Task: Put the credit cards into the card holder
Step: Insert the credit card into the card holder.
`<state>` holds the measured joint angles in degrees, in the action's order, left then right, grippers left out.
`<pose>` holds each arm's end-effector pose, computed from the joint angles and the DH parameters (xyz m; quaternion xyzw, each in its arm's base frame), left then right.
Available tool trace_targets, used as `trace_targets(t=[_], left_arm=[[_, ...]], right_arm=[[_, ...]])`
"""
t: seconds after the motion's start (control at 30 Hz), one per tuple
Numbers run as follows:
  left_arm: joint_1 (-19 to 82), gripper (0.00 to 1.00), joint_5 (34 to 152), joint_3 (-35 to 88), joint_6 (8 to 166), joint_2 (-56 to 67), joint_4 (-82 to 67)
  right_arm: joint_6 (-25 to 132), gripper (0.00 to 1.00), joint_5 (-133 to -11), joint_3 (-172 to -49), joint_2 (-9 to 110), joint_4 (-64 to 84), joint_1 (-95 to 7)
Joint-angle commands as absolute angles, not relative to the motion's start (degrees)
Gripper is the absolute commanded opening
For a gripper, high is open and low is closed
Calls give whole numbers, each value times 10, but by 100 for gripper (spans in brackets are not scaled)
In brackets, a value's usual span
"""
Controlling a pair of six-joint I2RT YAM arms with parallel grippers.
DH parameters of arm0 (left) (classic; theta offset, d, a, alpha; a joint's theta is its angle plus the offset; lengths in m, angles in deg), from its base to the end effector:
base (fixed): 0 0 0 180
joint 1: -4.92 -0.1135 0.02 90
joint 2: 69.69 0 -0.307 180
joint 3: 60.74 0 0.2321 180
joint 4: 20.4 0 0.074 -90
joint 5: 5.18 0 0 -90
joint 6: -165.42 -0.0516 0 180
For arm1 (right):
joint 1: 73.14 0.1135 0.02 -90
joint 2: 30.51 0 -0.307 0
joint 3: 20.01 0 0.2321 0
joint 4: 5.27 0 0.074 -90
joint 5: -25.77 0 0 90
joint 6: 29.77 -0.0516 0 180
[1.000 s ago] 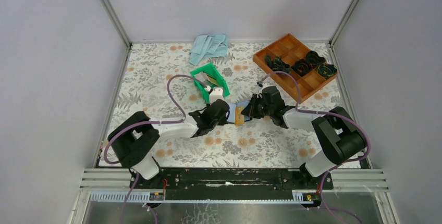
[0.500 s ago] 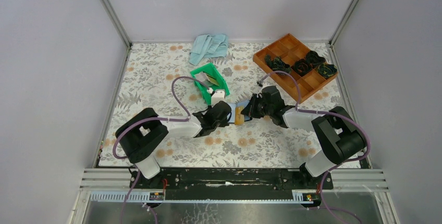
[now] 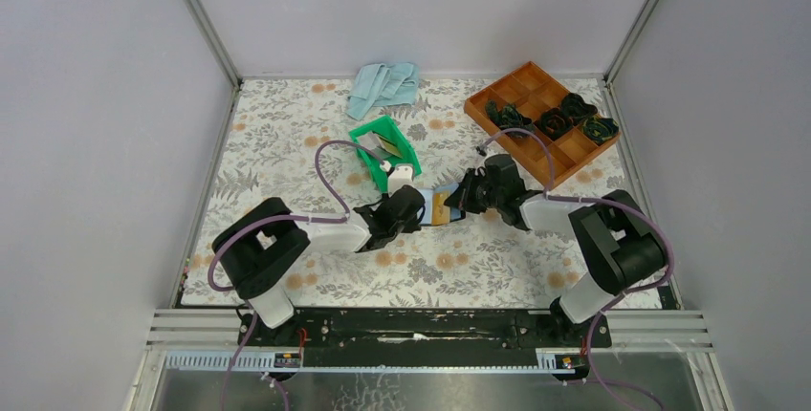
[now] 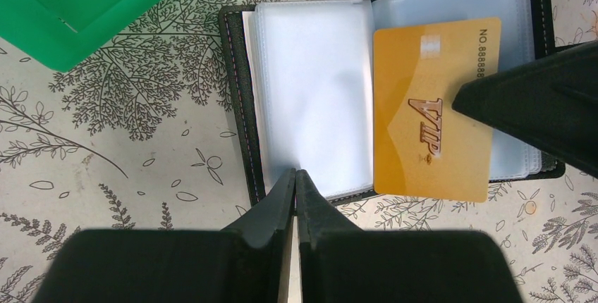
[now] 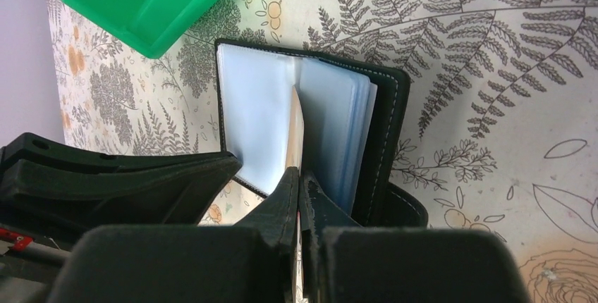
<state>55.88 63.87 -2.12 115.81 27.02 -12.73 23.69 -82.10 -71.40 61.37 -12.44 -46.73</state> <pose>0.2183 -0.2399 0.1877 0.0157 0.9134 -0.1472 0.3792 0.2701 0.1518 0.2020 0.0033 0.8726 0.3614 0.3286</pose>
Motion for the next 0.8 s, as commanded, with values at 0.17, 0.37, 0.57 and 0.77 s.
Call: trace_targets(t=[0.17,0.37,0.57,0.77], left_arm=[[562,8,628,-25,1152,286,-142],[562,8,628,-25,1151,288,-142],[562,8,626,-21,1149,290,-141],[562,8,626,-21,1149,293,-141]], right_arm=[[239,0,-831,-740,644,-148,-483],[242,0,-841,-748,667,-152,-487],[250,0,-849,-748,679,-149,-489],[258,0,-870,-747,692,-147,-491]])
